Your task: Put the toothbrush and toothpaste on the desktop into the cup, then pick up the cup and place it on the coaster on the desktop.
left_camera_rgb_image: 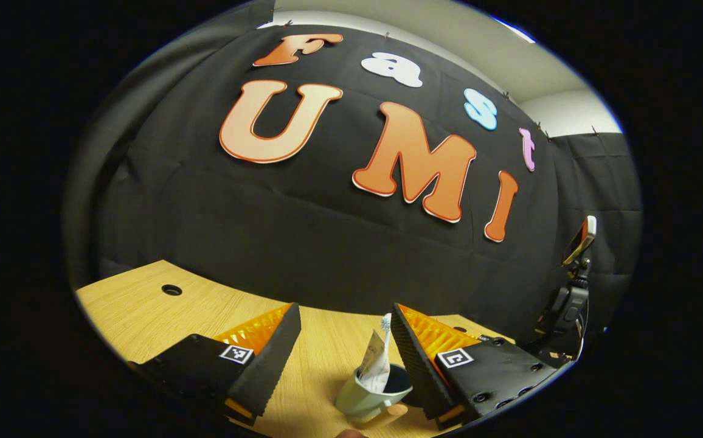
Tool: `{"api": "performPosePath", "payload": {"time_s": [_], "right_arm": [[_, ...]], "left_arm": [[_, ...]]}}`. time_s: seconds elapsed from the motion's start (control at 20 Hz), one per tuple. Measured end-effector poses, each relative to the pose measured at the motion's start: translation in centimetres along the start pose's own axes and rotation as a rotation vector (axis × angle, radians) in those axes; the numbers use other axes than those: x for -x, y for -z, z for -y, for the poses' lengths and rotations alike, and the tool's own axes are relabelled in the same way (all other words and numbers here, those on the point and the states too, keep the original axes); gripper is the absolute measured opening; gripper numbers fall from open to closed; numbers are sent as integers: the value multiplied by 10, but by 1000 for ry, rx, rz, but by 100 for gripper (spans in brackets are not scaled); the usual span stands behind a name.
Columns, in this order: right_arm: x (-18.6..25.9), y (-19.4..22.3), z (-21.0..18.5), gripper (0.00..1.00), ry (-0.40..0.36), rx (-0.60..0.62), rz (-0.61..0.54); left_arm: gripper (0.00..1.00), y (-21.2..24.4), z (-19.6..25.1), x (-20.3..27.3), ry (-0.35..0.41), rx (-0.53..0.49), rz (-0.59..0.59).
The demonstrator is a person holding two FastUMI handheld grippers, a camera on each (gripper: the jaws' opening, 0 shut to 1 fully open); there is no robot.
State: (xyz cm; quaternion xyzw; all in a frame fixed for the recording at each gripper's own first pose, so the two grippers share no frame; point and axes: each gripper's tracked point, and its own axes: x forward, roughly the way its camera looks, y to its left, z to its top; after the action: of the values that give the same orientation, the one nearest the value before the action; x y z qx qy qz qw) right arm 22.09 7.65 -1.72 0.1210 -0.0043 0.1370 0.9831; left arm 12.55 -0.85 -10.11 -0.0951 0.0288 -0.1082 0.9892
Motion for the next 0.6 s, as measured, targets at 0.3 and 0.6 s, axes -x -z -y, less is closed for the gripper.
{"api": "performPosePath", "payload": {"time_s": [0.3,0.6], "right_arm": [[34,-36,-1,32,-17,15,22],[71,-66,-9,69,-60,120,56]], "left_arm": [[94,24,0,28,9,-87,-216],[95,49,9,44,19,-195,-480]]}}
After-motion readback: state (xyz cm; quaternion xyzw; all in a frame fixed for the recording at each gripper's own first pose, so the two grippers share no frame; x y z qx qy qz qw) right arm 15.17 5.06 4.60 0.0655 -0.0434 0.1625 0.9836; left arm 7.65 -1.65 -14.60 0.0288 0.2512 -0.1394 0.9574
